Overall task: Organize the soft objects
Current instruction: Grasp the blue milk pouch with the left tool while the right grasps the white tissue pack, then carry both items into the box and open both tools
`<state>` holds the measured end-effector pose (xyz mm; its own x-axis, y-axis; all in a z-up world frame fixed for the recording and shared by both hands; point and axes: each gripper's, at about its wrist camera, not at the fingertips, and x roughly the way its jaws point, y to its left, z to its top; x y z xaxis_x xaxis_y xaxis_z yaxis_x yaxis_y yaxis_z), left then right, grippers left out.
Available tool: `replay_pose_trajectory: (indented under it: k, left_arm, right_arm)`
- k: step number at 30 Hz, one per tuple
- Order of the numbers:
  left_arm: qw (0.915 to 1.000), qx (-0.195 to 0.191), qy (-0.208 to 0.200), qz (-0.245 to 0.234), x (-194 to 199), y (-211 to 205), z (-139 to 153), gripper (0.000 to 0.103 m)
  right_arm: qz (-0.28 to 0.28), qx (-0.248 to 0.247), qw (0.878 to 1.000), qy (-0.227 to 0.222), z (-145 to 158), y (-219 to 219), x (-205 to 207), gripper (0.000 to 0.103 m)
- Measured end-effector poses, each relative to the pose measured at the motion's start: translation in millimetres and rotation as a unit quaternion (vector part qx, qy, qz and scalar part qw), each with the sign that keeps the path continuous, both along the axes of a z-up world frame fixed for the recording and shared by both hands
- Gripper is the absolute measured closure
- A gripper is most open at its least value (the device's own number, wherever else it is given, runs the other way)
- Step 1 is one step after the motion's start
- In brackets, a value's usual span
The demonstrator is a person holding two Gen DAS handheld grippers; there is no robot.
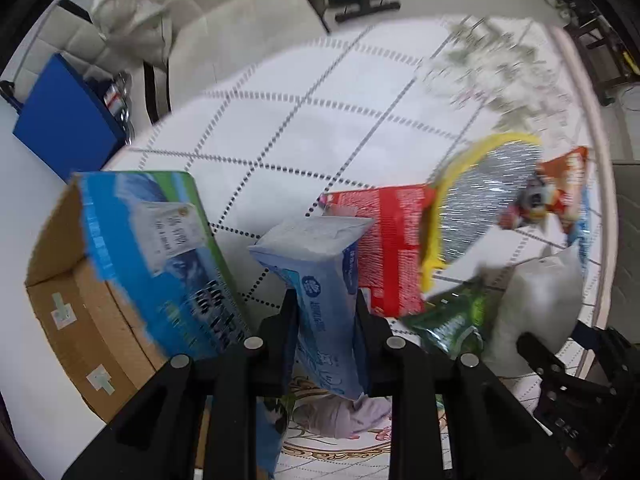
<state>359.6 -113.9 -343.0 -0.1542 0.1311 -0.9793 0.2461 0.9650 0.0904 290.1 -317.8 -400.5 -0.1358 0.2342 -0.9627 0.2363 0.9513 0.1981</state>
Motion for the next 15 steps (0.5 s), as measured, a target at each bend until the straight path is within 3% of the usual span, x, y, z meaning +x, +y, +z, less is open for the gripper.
replay_pose_trajectory:
  k: [3,8,12,15]
  left_arm:
    - [0.9995,-0.010,-0.030,-0.007,-6.7,-1.4,31.3,0.081]
    - [0.9974,-0.033,-0.063,-0.010,-14.1,7.0,85.2,0.081]
    - [0.9958,-0.034,-0.084,0.012,-24.2,55.4,123.1,0.081]
    - [0.9945,-0.028,-0.091,0.043,-26.0,107.8,130.6,0.081]
  right_arm:
    - [-0.002,0.003,1.000,-0.015,14.2,-3.1,-11.5,0.035]
    - [0.007,0.025,0.998,-0.060,69.5,9.5,-32.3,0.035]
    - [0.042,0.048,0.992,-0.106,123.9,45.0,-34.1,0.035]
    - [0.071,0.076,0.985,-0.136,162.8,90.6,-31.5,0.035]
